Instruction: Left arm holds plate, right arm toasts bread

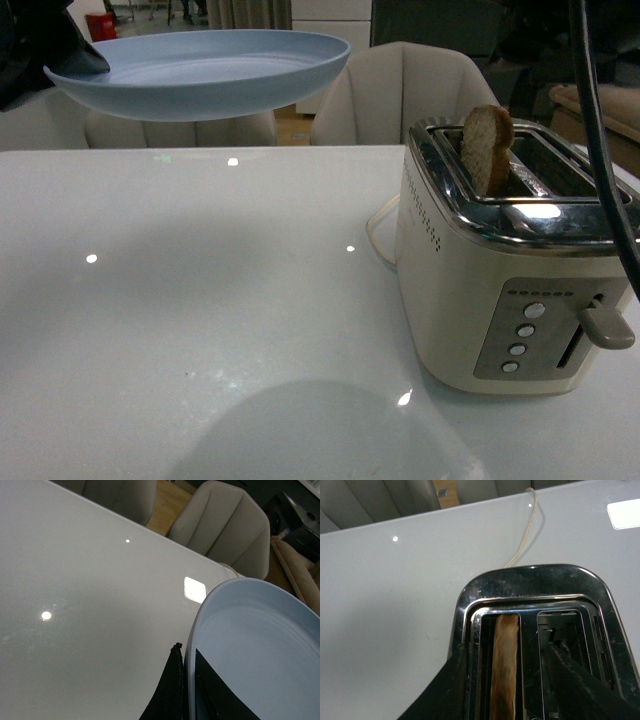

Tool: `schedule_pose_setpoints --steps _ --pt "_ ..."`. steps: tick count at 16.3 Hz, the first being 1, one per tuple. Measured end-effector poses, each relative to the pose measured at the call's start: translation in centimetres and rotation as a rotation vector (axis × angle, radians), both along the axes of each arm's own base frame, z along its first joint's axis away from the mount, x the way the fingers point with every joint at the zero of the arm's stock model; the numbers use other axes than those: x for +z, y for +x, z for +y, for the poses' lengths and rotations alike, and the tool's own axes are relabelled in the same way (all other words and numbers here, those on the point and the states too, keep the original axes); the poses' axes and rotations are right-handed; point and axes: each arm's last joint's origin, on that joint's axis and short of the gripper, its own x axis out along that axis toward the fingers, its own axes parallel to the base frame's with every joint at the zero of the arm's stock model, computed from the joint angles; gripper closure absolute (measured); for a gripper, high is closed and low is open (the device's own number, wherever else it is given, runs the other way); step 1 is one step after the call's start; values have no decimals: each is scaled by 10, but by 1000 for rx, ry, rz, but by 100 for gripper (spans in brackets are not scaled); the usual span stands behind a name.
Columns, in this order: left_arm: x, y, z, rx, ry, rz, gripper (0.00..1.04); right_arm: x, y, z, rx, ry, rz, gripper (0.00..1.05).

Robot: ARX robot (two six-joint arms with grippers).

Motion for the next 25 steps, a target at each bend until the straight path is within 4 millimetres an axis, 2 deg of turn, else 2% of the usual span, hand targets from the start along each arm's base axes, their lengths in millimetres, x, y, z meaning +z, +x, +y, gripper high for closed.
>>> schedule_pose_setpoints --steps 4,6,8,10,12,13,14,15,16,18,19,21,23,25 --pt "0 0 0 0 0 0 102 20 2 -7 -28 36 -60 17" --pt "0 0 0 0 0 -1 102 29 -6 -11 -40 53 -118 5" --pt "0 0 0 0 0 0 102 49 -33 -19 -64 57 -234 6" --pt "0 0 0 0 0 0 102 60 -59 -26 -85 43 -315 6" --pt "0 0 0 0 0 0 102 59 -86 -32 -103 26 -330 6" --pt "0 0 0 0 1 0 102 56 -109 -40 -115 15 -343 6" --pt "0 0 0 0 0 -2 102 55 -130 -42 -153 -26 -471 14" --pt "0 0 0 0 0 -1 102 44 -166 -47 -154 -102 -542 27" --pt "0 0 0 0 0 2 102 22 -202 -53 -137 -152 -544 40" --pt "0 0 0 0 0 0 102 -23 -244 -66 -127 -198 -491 64" --pt "0 0 0 0 0 2 102 -40 -256 -72 -123 -203 -469 75" --pt "0 0 0 0 0 0 102 -49 -277 -83 -153 -209 -526 99" --pt "0 0 0 0 0 0 102 -53 -282 -82 -131 -206 -568 103" --pt "0 0 0 0 0 0 102 -74 -290 -82 -124 -209 -509 103"
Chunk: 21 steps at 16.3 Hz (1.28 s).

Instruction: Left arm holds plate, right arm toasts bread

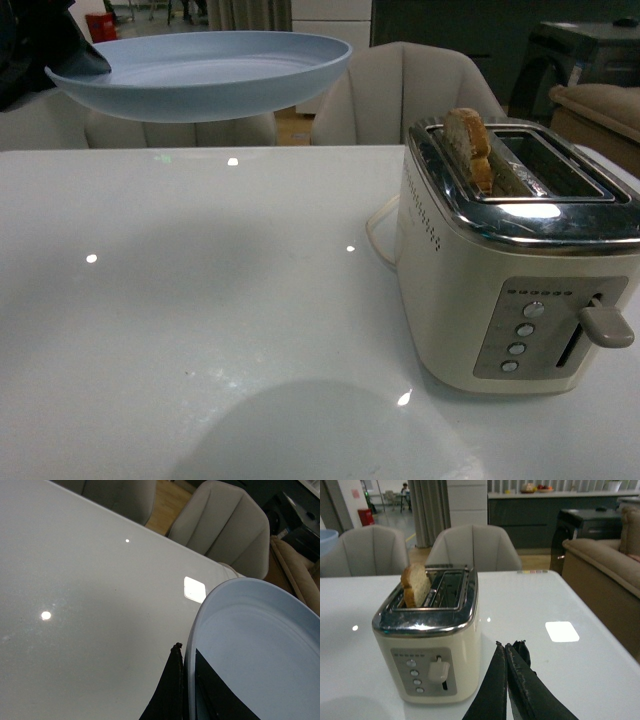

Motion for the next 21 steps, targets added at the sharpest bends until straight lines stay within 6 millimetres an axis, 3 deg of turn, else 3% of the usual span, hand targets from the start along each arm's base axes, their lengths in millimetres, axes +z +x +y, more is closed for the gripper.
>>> schedule_pose_setpoints --steps 2,11,16,17,19,21 --pt "0 0 0 0 0 0 102 2 -2 0 0 0 -47 103" --pt "0 0 0 -1 0 0 102 -24 -2 0 -1 0 -36 103" --pt "0 0 0 0 0 0 102 -23 -2 0 0 -2 -43 103" --pt "0 0 0 0 0 -1 102 -23 -2 0 0 -2 -43 99" --pt "0 0 0 0 0 0 102 -23 -2 0 0 -2 -43 74" --pt "0 0 0 0 0 0 102 -23 -2 0 0 -2 -43 61"
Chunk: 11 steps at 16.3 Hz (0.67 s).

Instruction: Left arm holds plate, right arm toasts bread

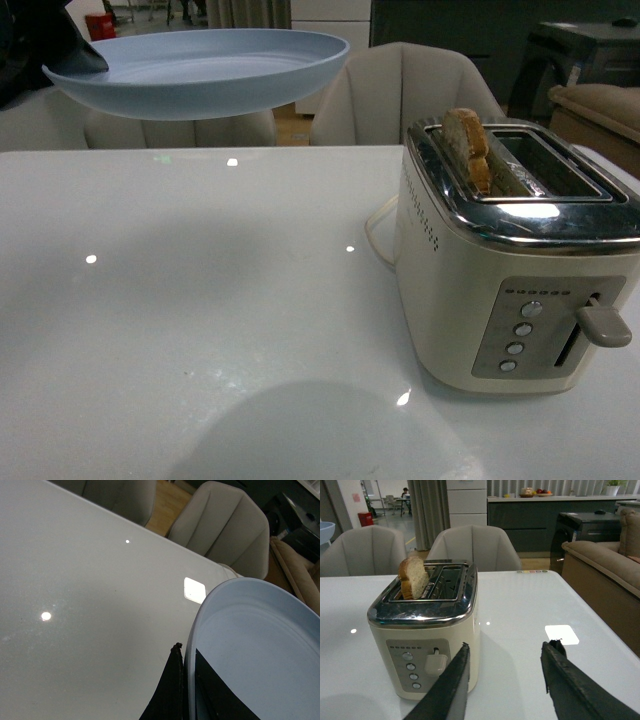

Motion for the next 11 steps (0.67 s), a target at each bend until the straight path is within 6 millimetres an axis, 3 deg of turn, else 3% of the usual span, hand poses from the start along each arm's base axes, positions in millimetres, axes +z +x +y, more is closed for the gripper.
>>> schedule_pose_setpoints --steps 4,7,11 --pt "0 0 0 0 0 0 102 0 0 0 0 0 0 8" --pt "9 1 1 -103 61 150 102 0 0 0 0 0 0 6" --pt "16 3 6 -138 42 136 102 0 0 0 0 0 0 6"
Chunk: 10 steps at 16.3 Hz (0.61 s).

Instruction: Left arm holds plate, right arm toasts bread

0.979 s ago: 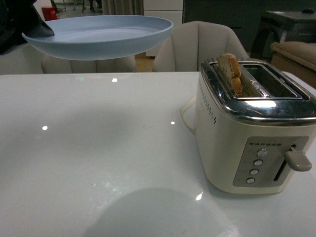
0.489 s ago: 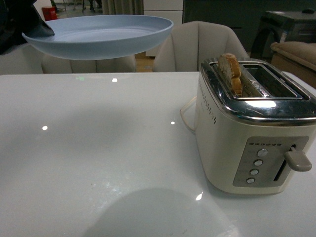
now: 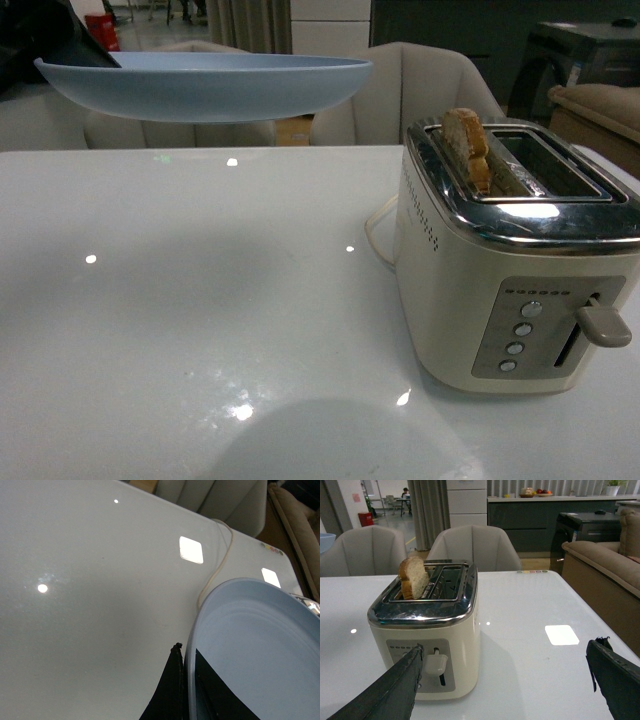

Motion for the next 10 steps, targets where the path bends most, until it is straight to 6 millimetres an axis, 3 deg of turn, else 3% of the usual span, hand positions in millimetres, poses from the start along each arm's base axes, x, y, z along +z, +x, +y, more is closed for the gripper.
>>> schedule_pose_setpoints --steps 4,10 --pt "-8 7 29 104 -3 -70 102 0 0 0 0 0 0 6" --pt "-91 30 107 430 88 12 102 0 0 0 0 0 0 6"
